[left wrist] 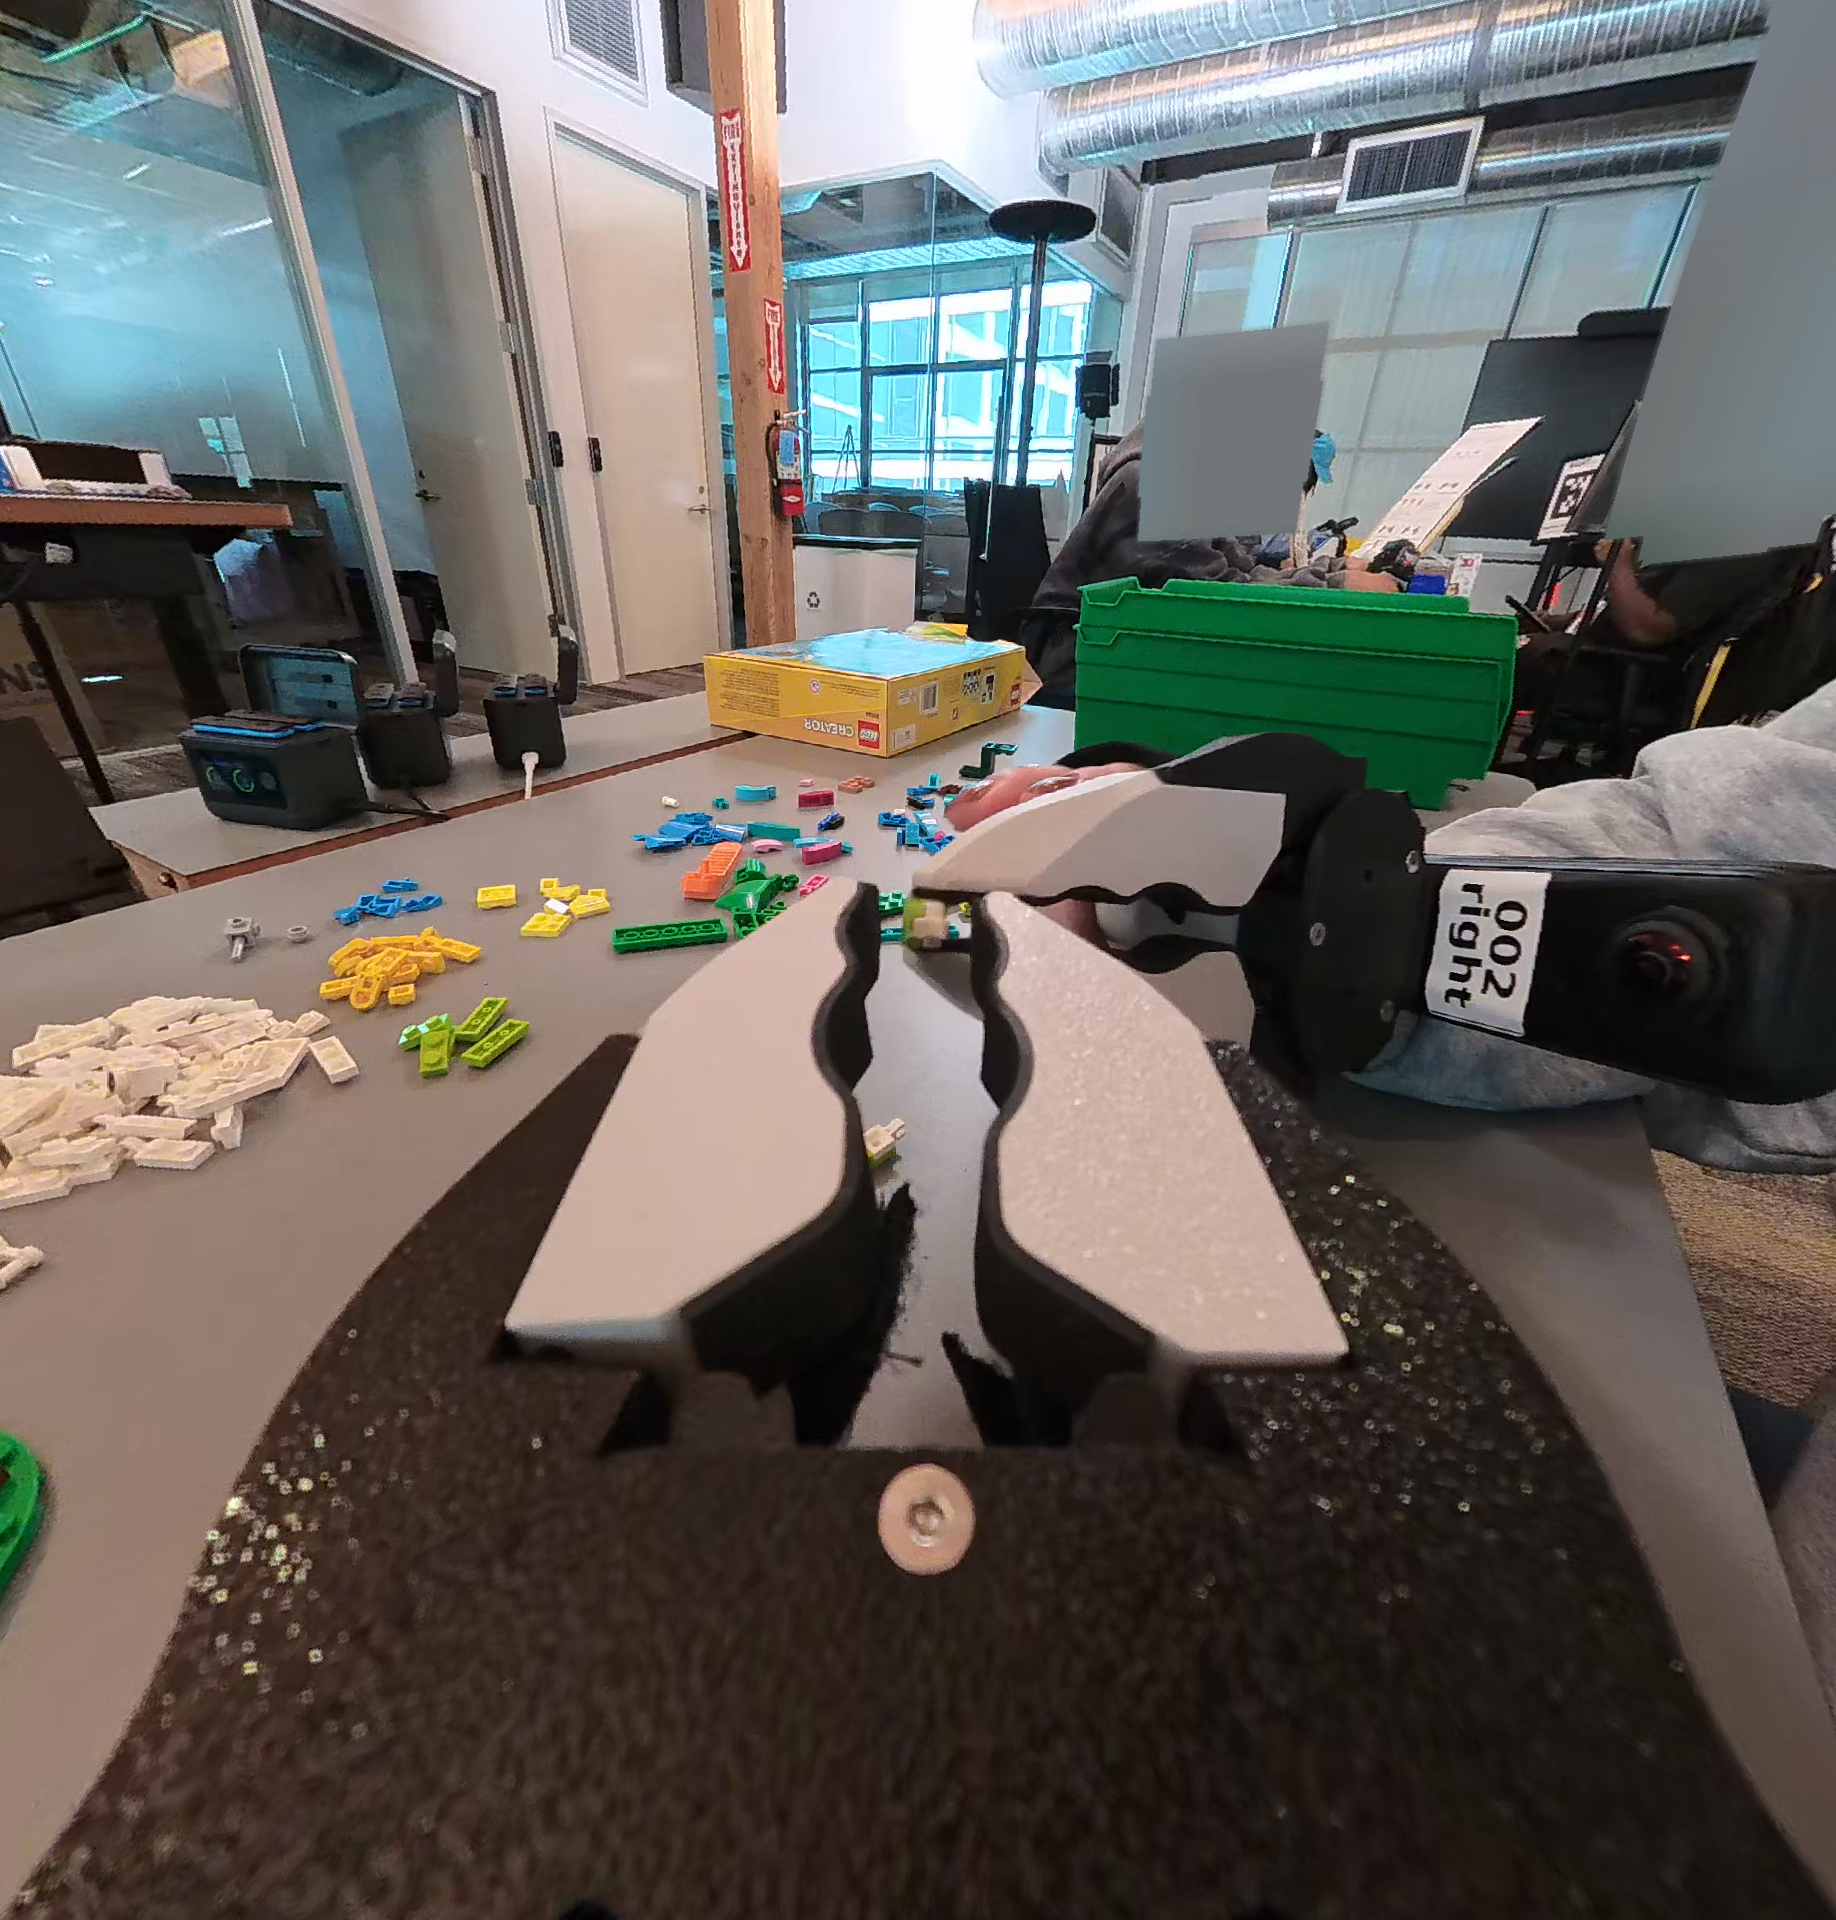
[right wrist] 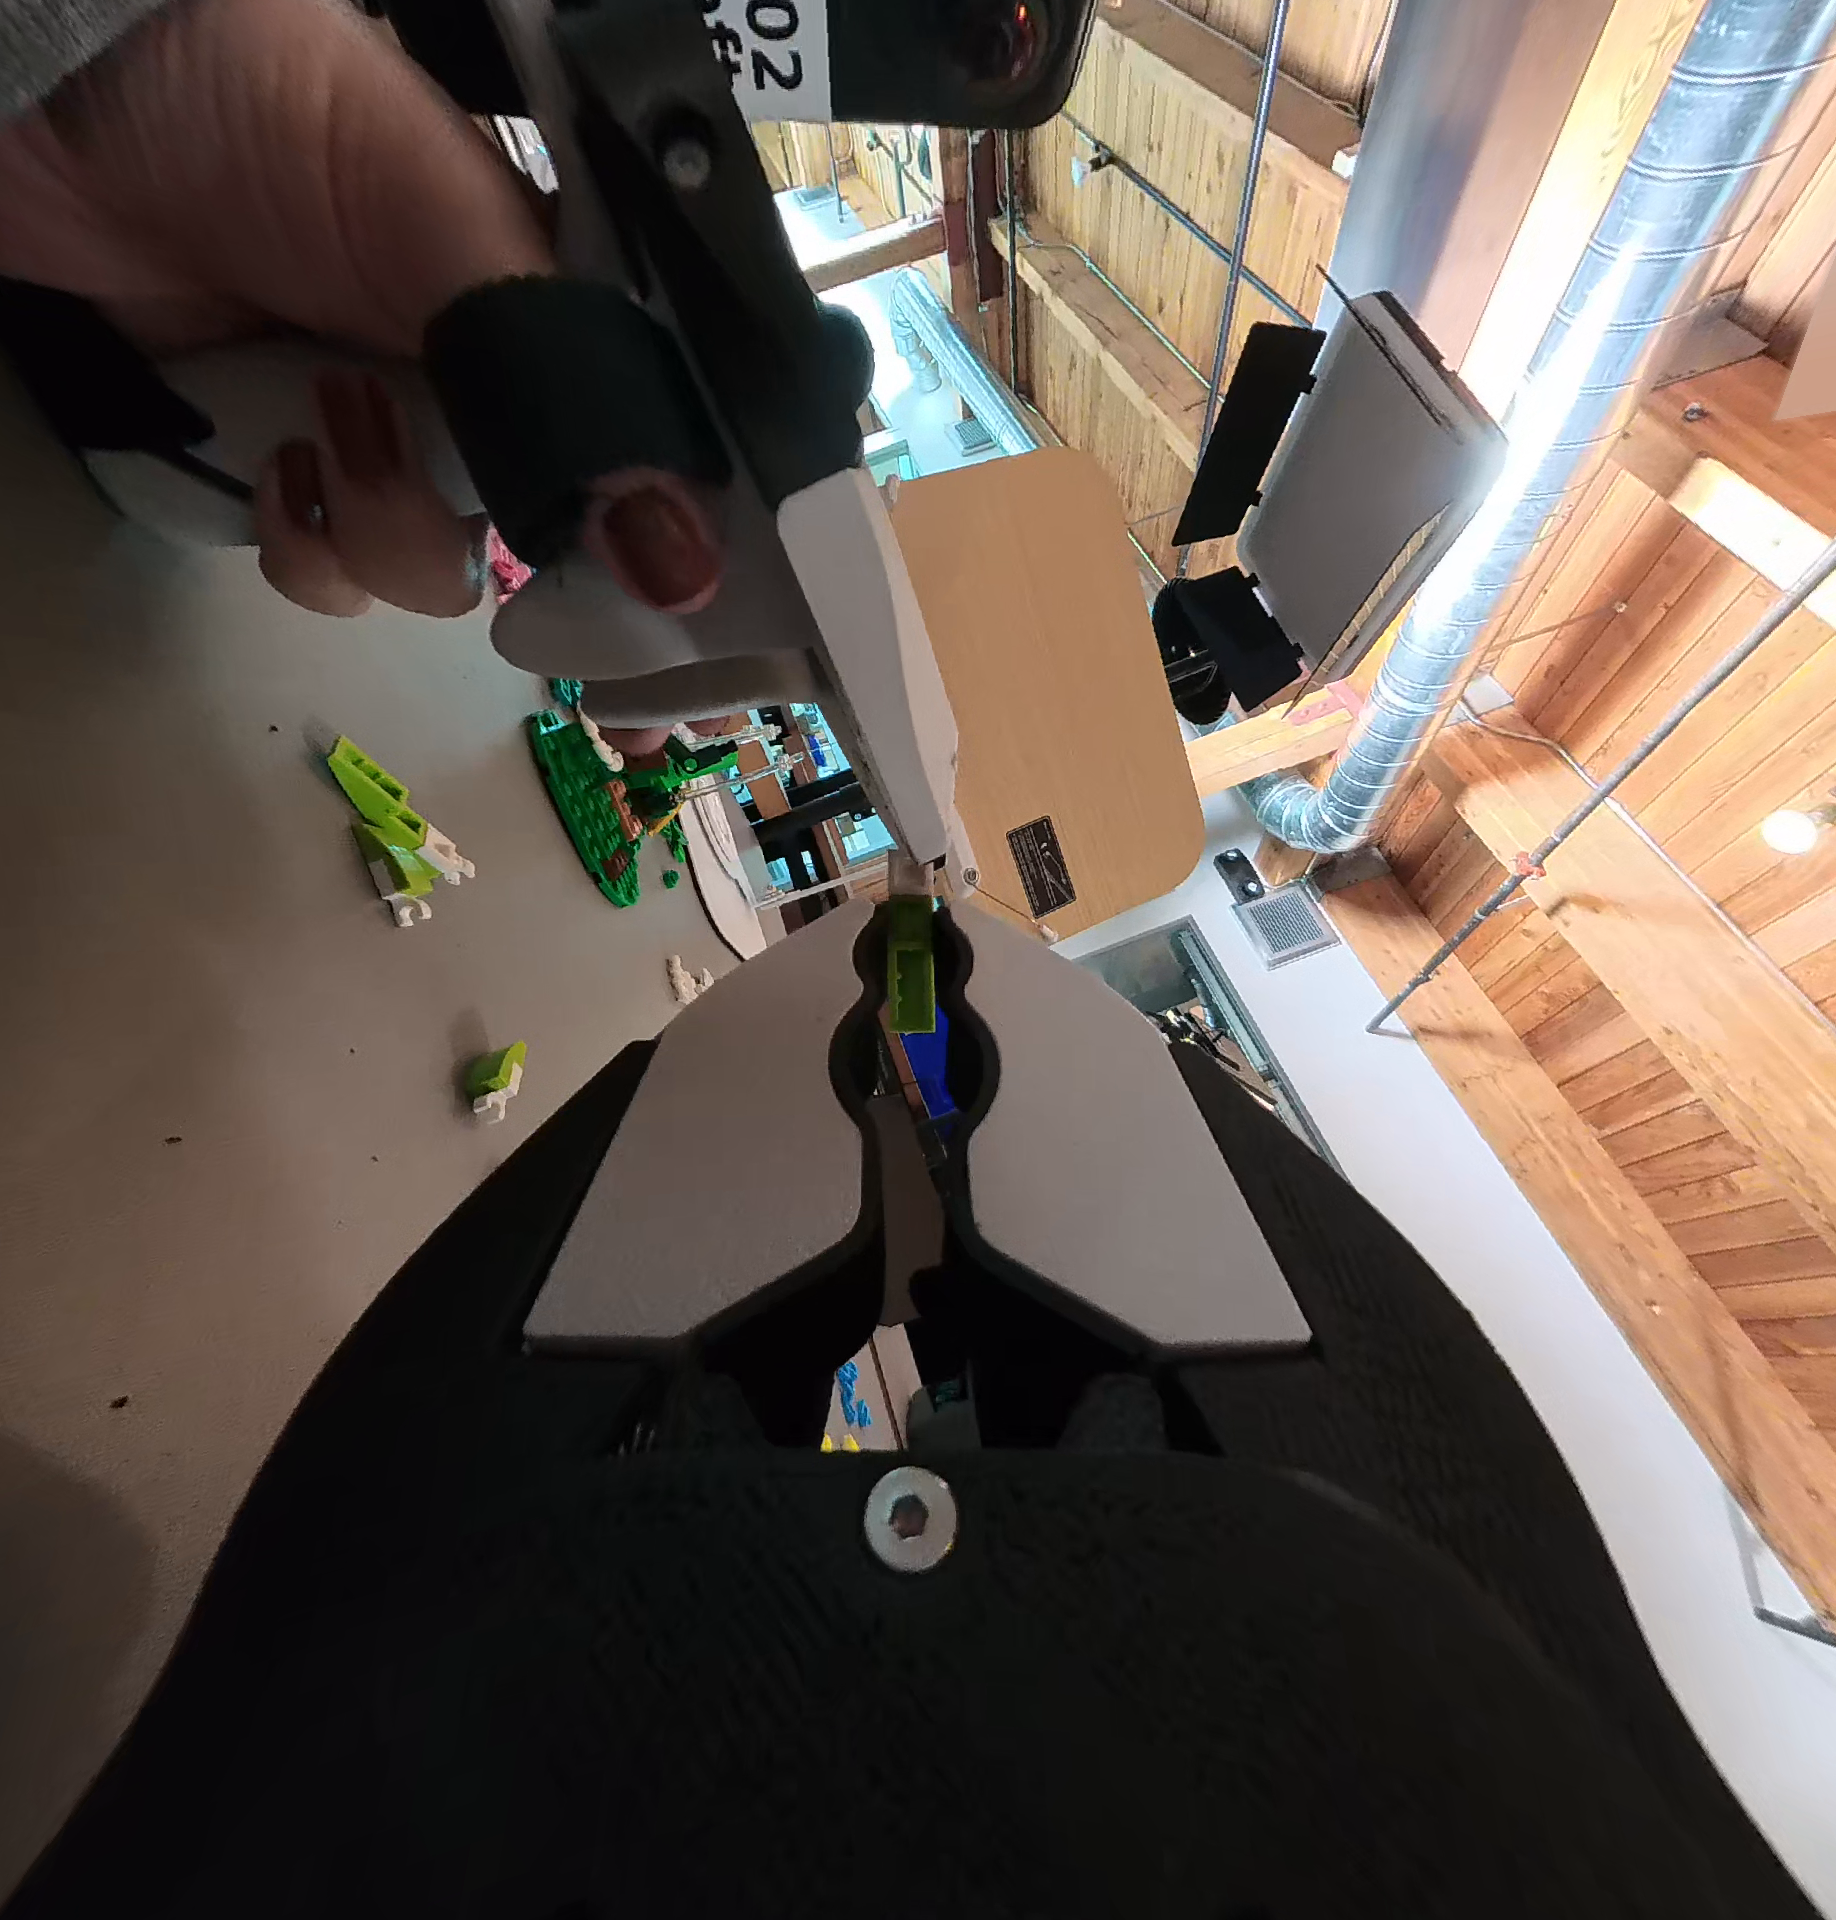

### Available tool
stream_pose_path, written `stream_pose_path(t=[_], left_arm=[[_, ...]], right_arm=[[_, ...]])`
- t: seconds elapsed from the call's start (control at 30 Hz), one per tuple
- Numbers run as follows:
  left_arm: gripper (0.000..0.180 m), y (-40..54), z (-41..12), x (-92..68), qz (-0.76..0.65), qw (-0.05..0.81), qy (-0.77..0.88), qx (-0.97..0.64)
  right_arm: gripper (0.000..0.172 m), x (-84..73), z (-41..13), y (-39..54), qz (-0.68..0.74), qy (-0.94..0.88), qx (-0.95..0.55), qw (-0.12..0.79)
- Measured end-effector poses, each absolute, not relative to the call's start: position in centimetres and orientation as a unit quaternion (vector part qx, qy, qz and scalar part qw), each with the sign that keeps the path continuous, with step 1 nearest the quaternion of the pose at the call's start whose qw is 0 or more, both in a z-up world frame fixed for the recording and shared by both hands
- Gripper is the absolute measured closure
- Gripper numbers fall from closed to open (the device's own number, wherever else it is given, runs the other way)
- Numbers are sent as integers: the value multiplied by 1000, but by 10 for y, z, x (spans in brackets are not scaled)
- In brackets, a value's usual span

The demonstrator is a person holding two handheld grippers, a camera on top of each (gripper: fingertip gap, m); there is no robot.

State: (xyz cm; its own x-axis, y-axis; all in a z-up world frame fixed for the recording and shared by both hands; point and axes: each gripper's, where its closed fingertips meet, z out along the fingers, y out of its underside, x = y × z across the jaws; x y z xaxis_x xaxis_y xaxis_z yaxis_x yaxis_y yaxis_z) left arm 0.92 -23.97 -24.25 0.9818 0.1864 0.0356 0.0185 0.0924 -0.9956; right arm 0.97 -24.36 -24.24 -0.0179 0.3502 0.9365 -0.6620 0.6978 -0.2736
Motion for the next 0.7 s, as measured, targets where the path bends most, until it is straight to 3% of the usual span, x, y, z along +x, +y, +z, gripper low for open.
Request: stream_pose_path(t=[0.17, 0.5, 0.7], left_arm=[[172, -240, -242, 8, 54, 735, -79, -671], [174, -244, -239, 8, 37, 748, -82, -657], [174, -247, -237, 4, 41, 753, -93, -650]], right_arm=[[165, 9, -242, -243, 366, -611, 127, 691], [151, 2, -238, -234, 422, -619, 74, 658], [152, 0, -244, -236, 412, -630, 81, 653]])
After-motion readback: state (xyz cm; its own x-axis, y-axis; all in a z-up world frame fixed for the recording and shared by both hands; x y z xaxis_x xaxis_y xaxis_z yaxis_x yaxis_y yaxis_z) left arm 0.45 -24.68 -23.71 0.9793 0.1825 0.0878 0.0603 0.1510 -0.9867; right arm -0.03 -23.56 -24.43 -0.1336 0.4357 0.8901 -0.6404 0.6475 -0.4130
